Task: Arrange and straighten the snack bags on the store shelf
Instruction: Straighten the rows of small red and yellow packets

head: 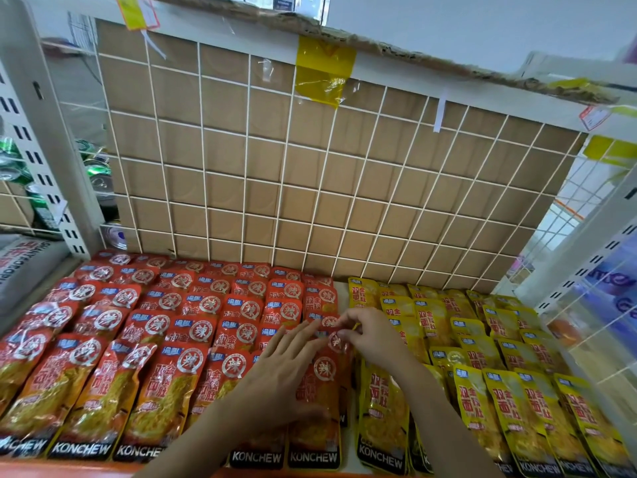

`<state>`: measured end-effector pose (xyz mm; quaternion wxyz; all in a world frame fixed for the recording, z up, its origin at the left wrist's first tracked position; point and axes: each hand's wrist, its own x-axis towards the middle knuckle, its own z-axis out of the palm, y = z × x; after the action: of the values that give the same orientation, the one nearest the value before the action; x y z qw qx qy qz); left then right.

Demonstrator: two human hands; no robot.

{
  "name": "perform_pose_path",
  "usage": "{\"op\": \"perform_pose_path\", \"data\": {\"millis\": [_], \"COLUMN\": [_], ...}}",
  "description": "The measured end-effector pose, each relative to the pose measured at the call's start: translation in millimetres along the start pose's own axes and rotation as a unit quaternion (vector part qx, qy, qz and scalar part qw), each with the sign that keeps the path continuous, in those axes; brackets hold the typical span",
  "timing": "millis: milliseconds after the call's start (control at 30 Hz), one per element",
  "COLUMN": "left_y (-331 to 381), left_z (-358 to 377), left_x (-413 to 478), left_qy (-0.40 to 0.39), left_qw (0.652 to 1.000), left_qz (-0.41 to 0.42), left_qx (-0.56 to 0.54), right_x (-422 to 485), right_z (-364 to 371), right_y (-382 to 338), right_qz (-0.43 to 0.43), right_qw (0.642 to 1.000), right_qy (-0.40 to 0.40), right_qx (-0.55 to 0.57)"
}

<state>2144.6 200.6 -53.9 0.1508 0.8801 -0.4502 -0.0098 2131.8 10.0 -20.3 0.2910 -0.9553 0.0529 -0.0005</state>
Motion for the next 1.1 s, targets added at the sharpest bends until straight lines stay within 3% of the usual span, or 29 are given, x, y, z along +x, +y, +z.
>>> {"op": "perform_pose_path", "data": {"millis": [200, 467, 833, 1100], "left_y": [2, 6, 9, 10], "left_z": [11, 11, 19, 14], "left_x": [-16, -27, -23, -23], "left_qy": [-0.002, -0.029, -0.019, -0.018], "left_qw": [0.997, 0.994, 0.982, 0.977], "left_qz": [0.064, 0.043, 0.128, 0.142], "left_qx": [0.038, 0.097, 0.14, 0.156], "right_x": [9, 15, 16, 17], "right_z": [3, 8, 11, 9], "right_y": [1, -2, -5, -8], "right_qz": [0.037, 0.04, 0.048, 0.044], "right_qw": [0.998, 0.999, 0.997, 0.995], "right_qy": [0.003, -0.01, -0.027, -0.062], "right_qx": [0.044, 0.035, 0.056, 0.058]}}
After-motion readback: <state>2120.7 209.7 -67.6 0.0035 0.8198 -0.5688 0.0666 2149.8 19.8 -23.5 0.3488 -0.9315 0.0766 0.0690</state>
